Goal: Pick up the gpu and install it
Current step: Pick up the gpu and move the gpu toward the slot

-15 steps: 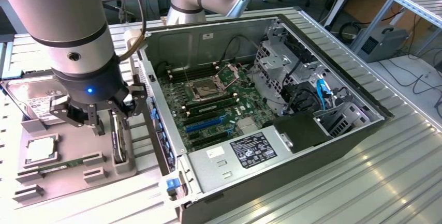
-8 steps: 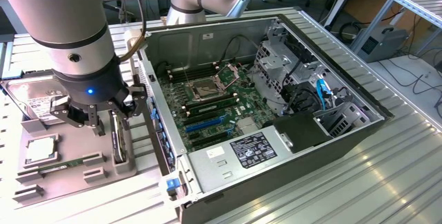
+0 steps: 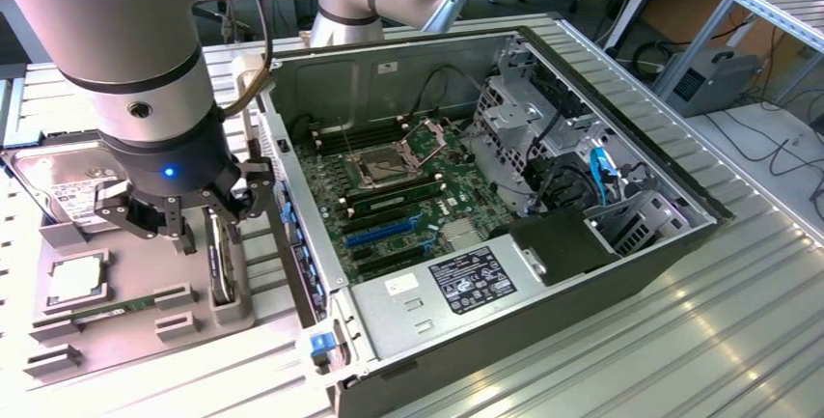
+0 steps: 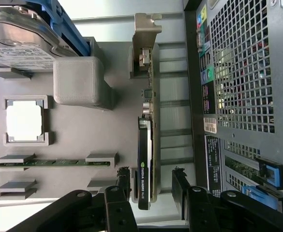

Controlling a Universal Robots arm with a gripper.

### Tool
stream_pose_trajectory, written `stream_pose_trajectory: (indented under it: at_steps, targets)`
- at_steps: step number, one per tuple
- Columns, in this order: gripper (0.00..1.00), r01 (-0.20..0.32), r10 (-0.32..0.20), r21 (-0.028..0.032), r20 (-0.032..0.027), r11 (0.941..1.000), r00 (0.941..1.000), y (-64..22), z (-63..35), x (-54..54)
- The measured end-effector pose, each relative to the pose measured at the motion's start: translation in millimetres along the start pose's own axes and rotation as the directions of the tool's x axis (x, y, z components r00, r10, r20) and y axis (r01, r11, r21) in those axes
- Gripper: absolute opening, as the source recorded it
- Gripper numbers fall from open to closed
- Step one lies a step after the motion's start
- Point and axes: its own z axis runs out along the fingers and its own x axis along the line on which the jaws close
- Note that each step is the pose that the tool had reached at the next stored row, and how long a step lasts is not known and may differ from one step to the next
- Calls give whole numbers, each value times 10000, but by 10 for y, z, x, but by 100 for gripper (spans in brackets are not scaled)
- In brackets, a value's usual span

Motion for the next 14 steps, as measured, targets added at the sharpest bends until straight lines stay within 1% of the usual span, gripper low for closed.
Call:
stream_pose_trajectory:
  at_steps: [14]
  targets:
    - [48, 0, 0, 0, 0, 10000, 10000, -1, 33, 1]
